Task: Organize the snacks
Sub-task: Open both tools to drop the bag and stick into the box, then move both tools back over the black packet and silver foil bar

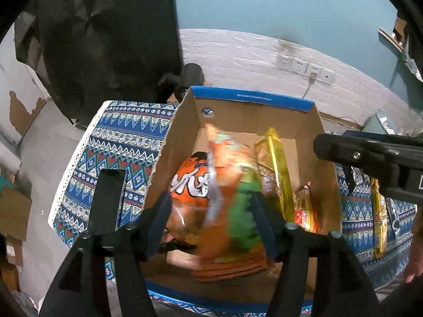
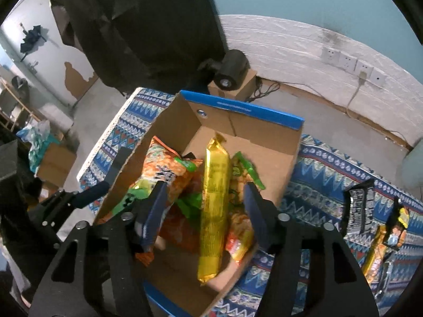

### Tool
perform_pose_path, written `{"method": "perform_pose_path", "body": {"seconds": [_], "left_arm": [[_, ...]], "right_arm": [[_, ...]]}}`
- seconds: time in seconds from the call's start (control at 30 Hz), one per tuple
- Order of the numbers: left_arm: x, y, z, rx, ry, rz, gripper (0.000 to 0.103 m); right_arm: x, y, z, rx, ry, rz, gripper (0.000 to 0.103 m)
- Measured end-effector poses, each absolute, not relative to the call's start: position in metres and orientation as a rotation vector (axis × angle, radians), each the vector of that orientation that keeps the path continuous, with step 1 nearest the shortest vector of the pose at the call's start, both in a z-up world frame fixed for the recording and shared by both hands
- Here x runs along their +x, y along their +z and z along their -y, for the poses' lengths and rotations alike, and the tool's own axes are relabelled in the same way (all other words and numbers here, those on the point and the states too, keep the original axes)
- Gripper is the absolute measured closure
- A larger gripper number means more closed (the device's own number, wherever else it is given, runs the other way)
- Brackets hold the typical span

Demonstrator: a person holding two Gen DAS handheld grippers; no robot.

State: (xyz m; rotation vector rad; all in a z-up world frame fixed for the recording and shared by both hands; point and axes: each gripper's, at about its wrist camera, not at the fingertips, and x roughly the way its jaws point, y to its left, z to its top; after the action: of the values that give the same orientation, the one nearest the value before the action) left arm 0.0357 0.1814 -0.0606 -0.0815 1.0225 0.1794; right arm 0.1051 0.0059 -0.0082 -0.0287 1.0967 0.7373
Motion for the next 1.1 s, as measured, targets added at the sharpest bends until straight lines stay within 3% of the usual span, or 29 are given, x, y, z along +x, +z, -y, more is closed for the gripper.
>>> {"method": "perform_pose_path", "body": {"seconds": [0.17, 0.53, 1.1], "left_arm": [[0.036, -0.061, -0.172, -0.098, 0.145, -1.038, 0.034], [0.037, -0.055, -0.138, -0.067, 0.098, -1.049, 0.024], [0.045, -0.054, -0.064, 0.007, -0.022, -1.089, 0.023]], "right_arm": [[0.107, -0.008, 0.017, -0.018, 0.703, -1.088, 0.027], [0.110, -0.011, 0.075, -0.008, 0.625, -1.082, 0.026], [0.104, -0.022, 0.174, -0.024, 0.502, -1.083, 0.025]]}}
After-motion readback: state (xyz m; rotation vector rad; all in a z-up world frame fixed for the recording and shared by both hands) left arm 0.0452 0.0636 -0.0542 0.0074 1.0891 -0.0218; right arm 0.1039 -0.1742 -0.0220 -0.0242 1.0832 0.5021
